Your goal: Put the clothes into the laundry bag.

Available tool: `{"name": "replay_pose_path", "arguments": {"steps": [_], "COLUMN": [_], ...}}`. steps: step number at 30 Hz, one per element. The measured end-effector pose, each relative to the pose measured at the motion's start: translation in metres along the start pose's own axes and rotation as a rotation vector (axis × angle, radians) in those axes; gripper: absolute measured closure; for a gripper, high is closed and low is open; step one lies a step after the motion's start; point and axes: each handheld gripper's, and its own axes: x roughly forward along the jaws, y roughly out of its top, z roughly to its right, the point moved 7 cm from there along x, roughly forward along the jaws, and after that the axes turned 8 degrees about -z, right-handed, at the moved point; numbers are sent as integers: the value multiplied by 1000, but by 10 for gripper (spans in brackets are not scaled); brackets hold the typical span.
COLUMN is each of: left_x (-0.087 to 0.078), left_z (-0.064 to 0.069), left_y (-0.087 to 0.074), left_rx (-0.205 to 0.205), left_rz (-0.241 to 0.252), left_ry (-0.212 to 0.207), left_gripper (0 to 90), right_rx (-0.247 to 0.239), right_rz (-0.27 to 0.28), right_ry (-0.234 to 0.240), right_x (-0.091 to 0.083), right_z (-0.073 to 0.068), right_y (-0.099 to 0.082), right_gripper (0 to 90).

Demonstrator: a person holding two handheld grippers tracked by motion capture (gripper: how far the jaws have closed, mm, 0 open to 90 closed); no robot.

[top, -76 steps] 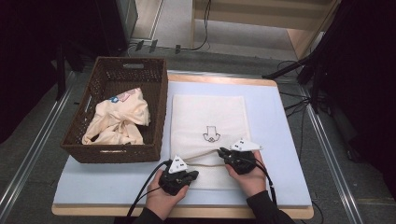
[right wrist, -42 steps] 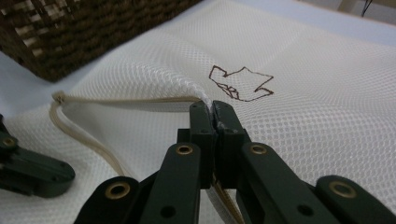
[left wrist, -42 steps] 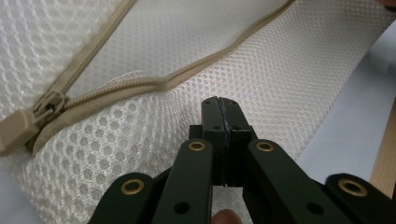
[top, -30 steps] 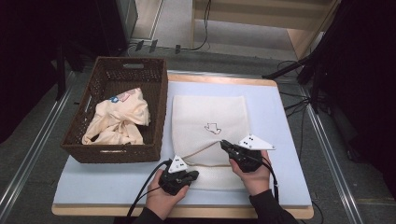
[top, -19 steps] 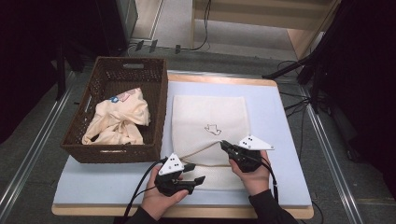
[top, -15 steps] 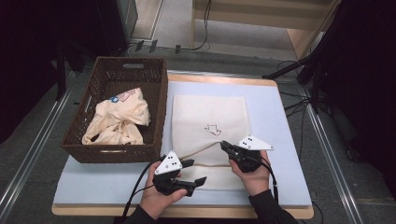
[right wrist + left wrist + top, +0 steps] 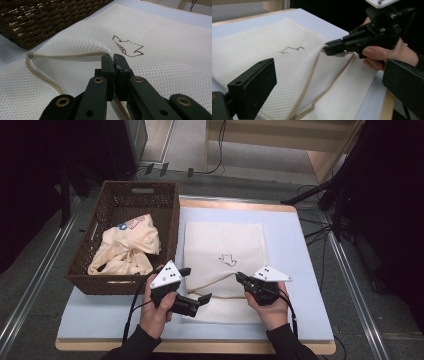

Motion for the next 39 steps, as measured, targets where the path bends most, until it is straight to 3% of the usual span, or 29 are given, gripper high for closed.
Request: {"name": "replay_pose_path", "arguments": {"steps": [3,9,12,21,28,29,31,34,39], "left_x": [-2,-5,-6,-24,-34,-36,-37,-36,-35], "left_z": [-9,-32,-42,-88,-113,-126,-139,-159,-193], "left_y": [6,16,20,35,49,52,52,49,42], "left_rx": [8,-30,-13,-106,-154,-171,-199,-228,-265], "left_rz": [-6,-4,-24,14,45,46,43,4,-50], "left_ry": [17,58,100,121,120,146,153,169,237], "left_gripper": [0,0,0,0,0,0,0,0,0], "right_rx": [-2,-1,-2,-2,1,-1,-2,-3,-1], "right_rz": [-2,-4,-5,-11,-12,-12,-12,-11,-9], "right_ry": [1,2,3,5,7,6,6,7,7], "right_x": [0,0,0,1,1,1,1,1,0], "right_z": [0,0,0,1,1,1,1,1,3], "right_y": [-1,-1,-1,-2,-3,-3,-3,-3,-3], "right_gripper": [879,879,879,879,879,879,879,879,879]}}
